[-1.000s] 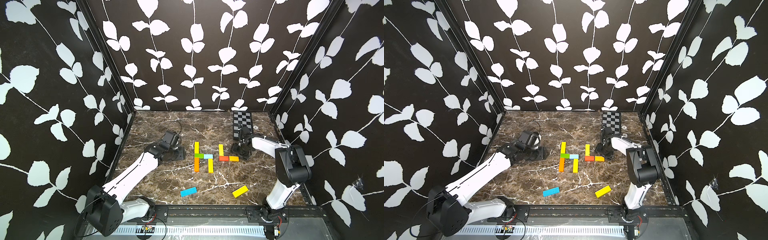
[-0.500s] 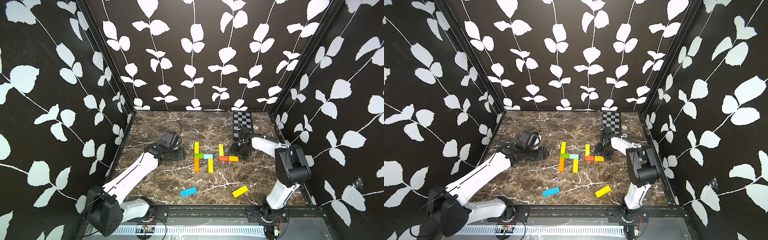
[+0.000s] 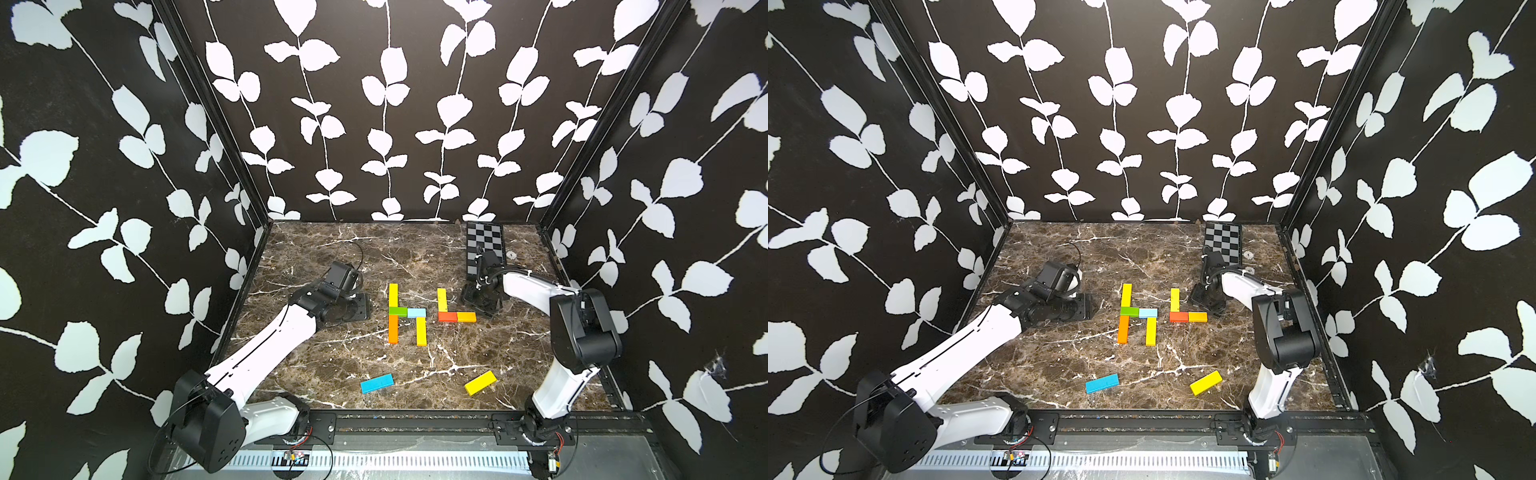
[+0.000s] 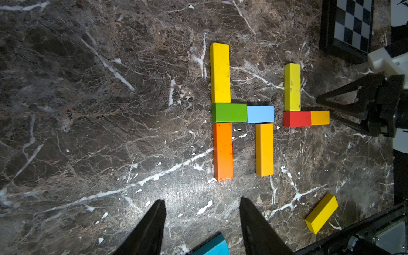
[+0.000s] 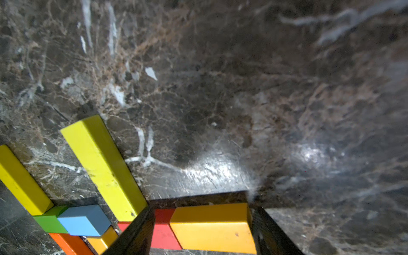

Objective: Assemble the letter h with building blocks
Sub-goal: Assemble the building block at the center of the board, then adjust the building block at the center of the board.

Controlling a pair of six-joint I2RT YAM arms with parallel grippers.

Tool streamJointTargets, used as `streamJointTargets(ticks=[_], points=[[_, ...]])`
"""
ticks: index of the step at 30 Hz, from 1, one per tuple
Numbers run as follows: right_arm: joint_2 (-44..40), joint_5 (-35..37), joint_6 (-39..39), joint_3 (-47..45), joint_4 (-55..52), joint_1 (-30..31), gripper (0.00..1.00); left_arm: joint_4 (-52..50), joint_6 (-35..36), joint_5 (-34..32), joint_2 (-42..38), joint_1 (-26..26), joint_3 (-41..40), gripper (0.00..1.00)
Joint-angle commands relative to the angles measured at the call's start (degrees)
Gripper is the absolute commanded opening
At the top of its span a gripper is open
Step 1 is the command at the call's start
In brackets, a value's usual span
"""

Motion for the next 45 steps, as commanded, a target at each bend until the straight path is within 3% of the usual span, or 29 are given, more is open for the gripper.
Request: streamJointTargets(ticks=[1, 9, 16, 23, 27, 32, 45], points=[[1.10, -0.86, -0.15, 1.33, -0.57, 0.33, 0.69, 0.38, 0.89, 0.53, -0.56, 0.29, -0.12, 0.57], [0.81, 0.29, -0.71, 1.66, -1.75, 0.37, 0.69, 0.36, 0.89, 0.65, -0.34, 0.26, 0.23, 0.57], [-6.76, 9.22, -2.74, 4.04, -9.71, 1.01, 0.77, -1.31, 1.66, 0.40, 0.08, 0.28, 0.89, 0.57], [-17.48, 18.81, -2.82, 0.87, -16.93, 10.12, 0.78, -5.09, 3.17, -0.38, -0.27, -2.14, -2.25, 0.58], [-12.17, 26.97, -3.69, 5.32, -22.14, 18.82, 0.88, -5.01, 1.81, 0.10, -1.41, -2.75, -5.72, 0.59], [-1.31, 33.06, -3.71, 14.50, -26.23, 23.88, 0.96, -4.86, -0.80, -1.74, -4.99, -2.71, -8.05, 0.60], [10.78, 35.75, -5.56, 23.26, -27.74, 25.93, 0.97, -5.85, -0.43, -1.78, -5.18, -2.70, -9.93, 0.60]])
